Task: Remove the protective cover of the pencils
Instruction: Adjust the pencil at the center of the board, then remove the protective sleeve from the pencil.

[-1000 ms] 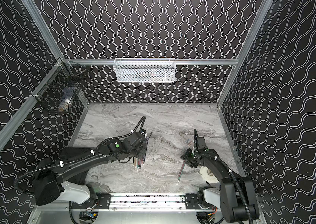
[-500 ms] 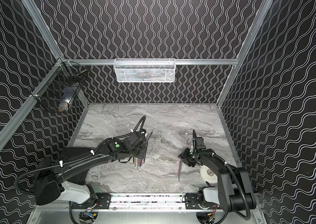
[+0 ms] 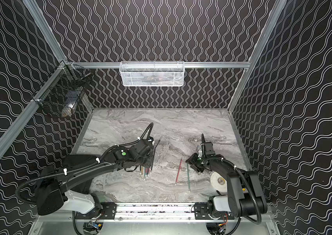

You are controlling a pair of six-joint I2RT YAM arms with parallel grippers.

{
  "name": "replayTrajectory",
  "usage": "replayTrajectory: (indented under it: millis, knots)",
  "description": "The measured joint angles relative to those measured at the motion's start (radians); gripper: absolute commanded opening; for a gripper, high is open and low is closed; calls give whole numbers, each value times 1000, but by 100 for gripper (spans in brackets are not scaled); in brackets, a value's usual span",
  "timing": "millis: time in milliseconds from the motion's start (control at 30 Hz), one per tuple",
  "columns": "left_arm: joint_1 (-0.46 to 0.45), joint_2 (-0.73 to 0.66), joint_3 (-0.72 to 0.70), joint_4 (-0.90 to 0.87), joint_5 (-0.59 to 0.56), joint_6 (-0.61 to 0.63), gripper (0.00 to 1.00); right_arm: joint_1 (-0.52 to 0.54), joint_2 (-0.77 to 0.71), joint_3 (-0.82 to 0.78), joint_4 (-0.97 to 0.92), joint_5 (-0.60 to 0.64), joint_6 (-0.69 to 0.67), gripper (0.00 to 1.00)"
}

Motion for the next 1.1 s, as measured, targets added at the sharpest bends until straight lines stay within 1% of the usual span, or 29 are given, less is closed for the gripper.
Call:
replayTrajectory:
  millis: [100,167,200,300,433,500,600,733,900,1100]
  knots:
    - [0,-12,-26,21,45,9,6,6,-50,42,-61,49,-37,45]
    - [0,-31,-44,50,95,29,1,6,-87,50,-76,45,-73,46]
    - [0,-40,-52,66,121,39,0,6,-108,50,-79,26,-89,46]
    - [0,-50,-61,100,179,57,0,8,-156,33,-39,-103,-127,47]
    - [0,-42,-59,140,259,77,0,8,-167,16,71,-301,-121,46]
    - [-3,-38,-64,154,285,78,0,10,-172,13,129,-375,-95,46]
    - [-10,-39,-80,177,315,77,0,13,-175,27,183,-440,-70,46]
    - [-20,-39,-86,188,337,77,0,15,-142,69,243,-490,-48,46]
    - [-27,-38,-82,198,344,77,0,33,-77,92,303,-521,-8,44]
    - [-29,-36,-75,203,348,78,0,69,-21,104,367,-525,39,37]
